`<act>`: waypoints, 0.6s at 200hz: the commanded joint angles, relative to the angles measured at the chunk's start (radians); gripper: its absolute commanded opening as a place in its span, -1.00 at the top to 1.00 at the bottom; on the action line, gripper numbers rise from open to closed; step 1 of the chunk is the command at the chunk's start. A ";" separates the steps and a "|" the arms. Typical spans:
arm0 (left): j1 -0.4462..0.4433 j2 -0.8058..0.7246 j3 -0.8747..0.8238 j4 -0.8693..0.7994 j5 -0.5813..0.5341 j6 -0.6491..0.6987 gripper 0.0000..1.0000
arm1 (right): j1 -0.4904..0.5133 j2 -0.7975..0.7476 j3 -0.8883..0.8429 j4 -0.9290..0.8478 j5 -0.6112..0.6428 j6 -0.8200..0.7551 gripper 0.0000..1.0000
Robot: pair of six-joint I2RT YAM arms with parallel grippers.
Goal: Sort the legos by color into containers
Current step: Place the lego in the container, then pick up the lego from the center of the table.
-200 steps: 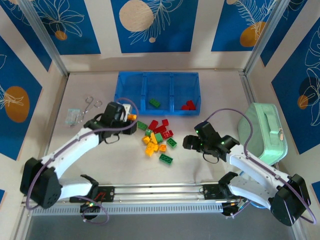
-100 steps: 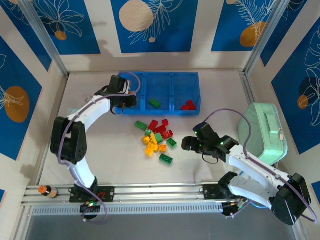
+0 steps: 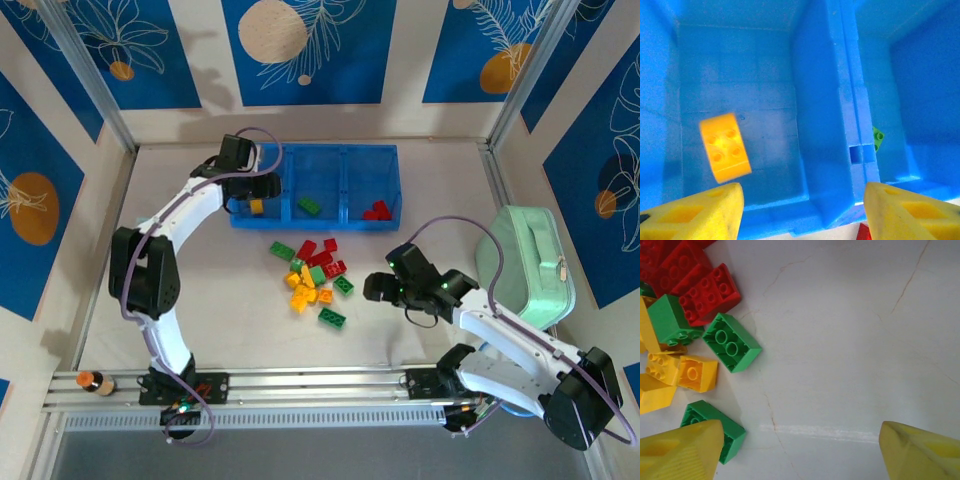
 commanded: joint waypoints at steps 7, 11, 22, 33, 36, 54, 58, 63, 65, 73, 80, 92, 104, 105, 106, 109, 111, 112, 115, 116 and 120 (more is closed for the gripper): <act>0.007 -0.156 -0.085 0.006 0.001 -0.012 -0.35 | 0.015 0.014 0.042 -0.020 -0.009 -0.028 -0.64; 0.006 -0.177 -0.107 0.012 0.001 -0.014 -0.36 | 0.016 0.018 0.047 -0.019 -0.008 -0.032 -0.63; 0.001 -0.238 -0.174 0.022 -0.003 -0.021 -0.37 | 0.021 0.036 0.059 -0.018 -0.008 -0.042 -0.63; -0.004 -0.305 -0.253 0.043 -0.005 -0.029 -0.38 | 0.025 0.059 0.078 -0.016 -0.011 -0.056 -0.63; -0.006 -0.323 -0.277 0.049 -0.006 -0.031 -0.38 | 0.025 0.066 0.083 -0.016 -0.009 -0.059 -0.63; -0.021 -0.437 -0.407 0.074 -0.022 -0.041 -0.39 | 0.027 0.120 0.125 -0.006 -0.022 -0.092 -0.63; -0.025 -0.460 -0.435 0.075 -0.026 -0.045 -0.39 | 0.028 0.135 0.136 -0.003 -0.028 -0.102 -0.63; -0.029 -0.489 -0.468 0.078 -0.027 -0.047 -0.39 | 0.028 0.154 0.151 -0.001 -0.033 -0.114 -0.63; -0.030 -0.501 -0.480 0.078 -0.027 -0.048 -0.39 | 0.029 0.164 0.158 -0.001 -0.036 -0.119 -0.63; -0.037 -0.545 -0.530 0.072 -0.034 -0.053 -0.39 | 0.030 0.196 0.189 0.000 -0.048 -0.139 -0.63; -0.044 -0.583 -0.573 0.066 -0.045 -0.062 -0.40 | 0.030 0.230 0.217 0.001 -0.061 -0.157 -0.63; -0.053 -0.648 -0.643 0.060 -0.058 -0.081 -0.40 | 0.035 0.297 0.267 0.004 -0.086 -0.190 -0.62; -0.063 -0.711 -0.716 0.058 -0.056 -0.098 -0.40 | 0.049 0.371 0.333 0.004 -0.104 -0.225 -0.59; -0.064 -0.716 -0.721 0.058 -0.057 -0.100 -0.40 | 0.051 0.377 0.340 0.003 -0.104 -0.228 -0.59; -0.064 -0.721 -0.727 0.057 -0.057 -0.101 -0.40 | 0.053 0.384 0.346 0.003 -0.105 -0.231 -0.59; -0.066 -0.736 -0.741 0.053 -0.058 -0.106 -0.40 | 0.057 0.404 0.364 0.001 -0.108 -0.241 -0.58; -0.068 -0.746 -0.750 0.051 -0.060 -0.108 -0.40 | 0.061 0.418 0.377 0.000 -0.110 -0.249 -0.57; -0.069 -0.751 -0.754 0.049 -0.060 -0.110 -0.40 | 0.063 0.424 0.383 -0.001 -0.110 -0.252 -0.57; -0.071 -0.766 -0.766 0.042 -0.062 -0.114 -0.40 | 0.070 0.451 0.406 -0.006 -0.112 -0.266 -0.56; -0.072 -0.772 -0.771 0.041 -0.062 -0.115 -0.40 | 0.072 0.459 0.414 -0.007 -0.112 -0.269 -0.56; -0.076 -0.791 -0.785 0.035 -0.062 -0.120 -0.40 | 0.078 0.485 0.442 -0.013 -0.113 -0.284 -0.55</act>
